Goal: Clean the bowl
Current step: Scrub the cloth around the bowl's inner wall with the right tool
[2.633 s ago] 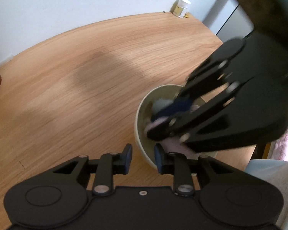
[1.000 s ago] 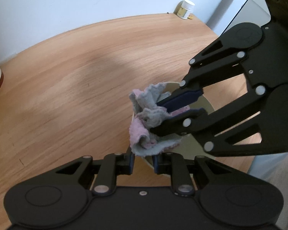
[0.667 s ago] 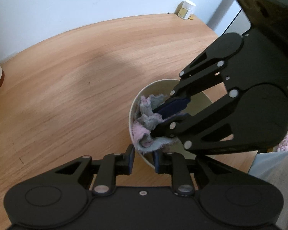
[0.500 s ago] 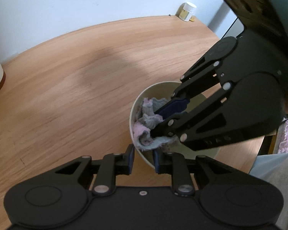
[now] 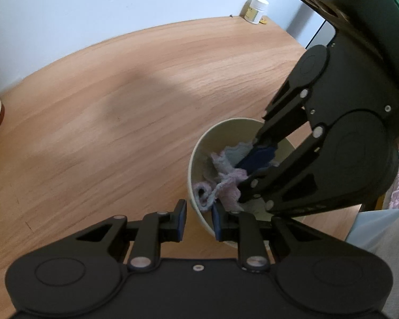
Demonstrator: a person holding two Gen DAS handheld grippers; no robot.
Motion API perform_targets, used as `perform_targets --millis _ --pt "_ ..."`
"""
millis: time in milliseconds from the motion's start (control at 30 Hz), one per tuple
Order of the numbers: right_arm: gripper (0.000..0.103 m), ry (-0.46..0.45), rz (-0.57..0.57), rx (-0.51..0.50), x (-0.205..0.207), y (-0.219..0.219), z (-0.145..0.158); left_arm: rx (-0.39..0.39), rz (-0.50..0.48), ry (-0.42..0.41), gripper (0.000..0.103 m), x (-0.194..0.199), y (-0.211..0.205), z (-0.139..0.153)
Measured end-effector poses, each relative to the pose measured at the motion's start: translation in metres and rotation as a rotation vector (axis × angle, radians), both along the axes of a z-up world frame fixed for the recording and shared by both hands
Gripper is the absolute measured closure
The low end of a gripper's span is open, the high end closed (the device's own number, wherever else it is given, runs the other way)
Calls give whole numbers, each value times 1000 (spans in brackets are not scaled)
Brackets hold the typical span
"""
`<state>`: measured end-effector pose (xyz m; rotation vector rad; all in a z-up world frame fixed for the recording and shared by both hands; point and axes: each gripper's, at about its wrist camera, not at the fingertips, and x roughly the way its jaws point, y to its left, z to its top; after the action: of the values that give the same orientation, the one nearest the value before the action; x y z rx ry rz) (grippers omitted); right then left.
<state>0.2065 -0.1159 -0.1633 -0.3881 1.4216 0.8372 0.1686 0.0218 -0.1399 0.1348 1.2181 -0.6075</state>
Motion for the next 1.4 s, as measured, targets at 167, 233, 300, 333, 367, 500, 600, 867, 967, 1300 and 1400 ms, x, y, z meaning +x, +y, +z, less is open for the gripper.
perform_targets --millis 167,233,300,333,367,500,600,867,967,1300,1400 --pt "84 -41 1 -13 -9 -7 21 -6 18 11 84 -4 2 -1" --pt "84 -58 1 -18 -12 -10 30 -11 24 15 84 -6 2 -1" --pt "84 -75 1 -23 -16 -13 38 -21 30 25 84 -6 3 -2" --pt "84 -84 2 -24 -18 -14 41 -23 32 26 84 -6 3 -3" --pt "84 -104 7 -22 -20 -13 44 -21 26 21 84 -7 3 -2" --pt "84 -227 47 -20 -30 -5 46 -11 -14 -9 83 -10 0 -1" --pt "84 -275 83 -24 -33 5 38 -23 -7 -1 83 -8 3 -1" --pt "85 -245 87 -79 -29 17 7 -17 -8 -15 83 -11 1 -1" --pt "87 -216 63 -83 -24 19 -2 -20 1 -12 83 -13 2 0" --pt "84 37 -175 34 3 0 -21 5 24 1 84 -10 -1 0" --pt "84 53 -181 44 7 2 -16 14 25 0 84 -10 -2 1"
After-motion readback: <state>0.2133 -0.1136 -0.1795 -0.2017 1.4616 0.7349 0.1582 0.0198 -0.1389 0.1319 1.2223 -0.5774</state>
